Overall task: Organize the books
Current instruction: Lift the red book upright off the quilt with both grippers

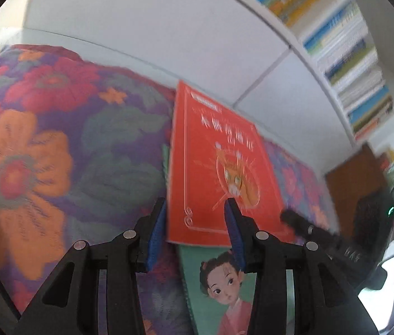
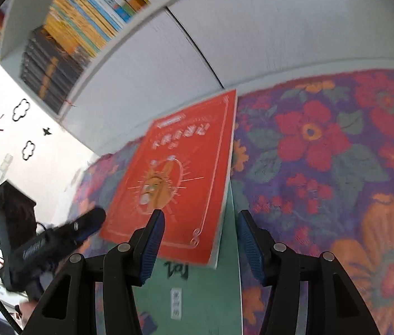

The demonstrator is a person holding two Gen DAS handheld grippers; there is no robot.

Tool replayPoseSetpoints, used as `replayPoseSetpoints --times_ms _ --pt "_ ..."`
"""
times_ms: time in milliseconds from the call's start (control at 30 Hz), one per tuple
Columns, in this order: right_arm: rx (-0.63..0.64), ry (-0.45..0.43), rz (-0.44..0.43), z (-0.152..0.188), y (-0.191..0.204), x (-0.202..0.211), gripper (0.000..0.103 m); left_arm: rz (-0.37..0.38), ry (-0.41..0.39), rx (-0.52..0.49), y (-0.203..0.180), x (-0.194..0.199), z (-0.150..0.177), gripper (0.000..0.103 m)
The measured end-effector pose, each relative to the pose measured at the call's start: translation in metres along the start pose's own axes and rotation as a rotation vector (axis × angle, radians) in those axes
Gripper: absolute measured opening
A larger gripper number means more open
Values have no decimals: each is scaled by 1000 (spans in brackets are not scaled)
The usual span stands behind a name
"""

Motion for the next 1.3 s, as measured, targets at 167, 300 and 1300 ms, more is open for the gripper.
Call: replayPoseSetpoints --times_ms 167,300,1300 --pt "91 -13 25 2 8 0 54 -84 -57 -128 -10 7 -1 38" --pt "58 -16 11 1 5 1 54 -77 -63 -90 -4 10 -8 38" --pt "141 203 6 116 20 139 56 39 202 -355 -53 160 144 39"
Point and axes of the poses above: each gripper's, at about its wrist camera, not at the fingertips, and x roughly against the way its jaws point, y to its left, z to its underside, the point moved 9 cm from there along -x, roughly the way its jaws point, and after that the axes turned 14 degrees about -y, right-handed, at the moved point
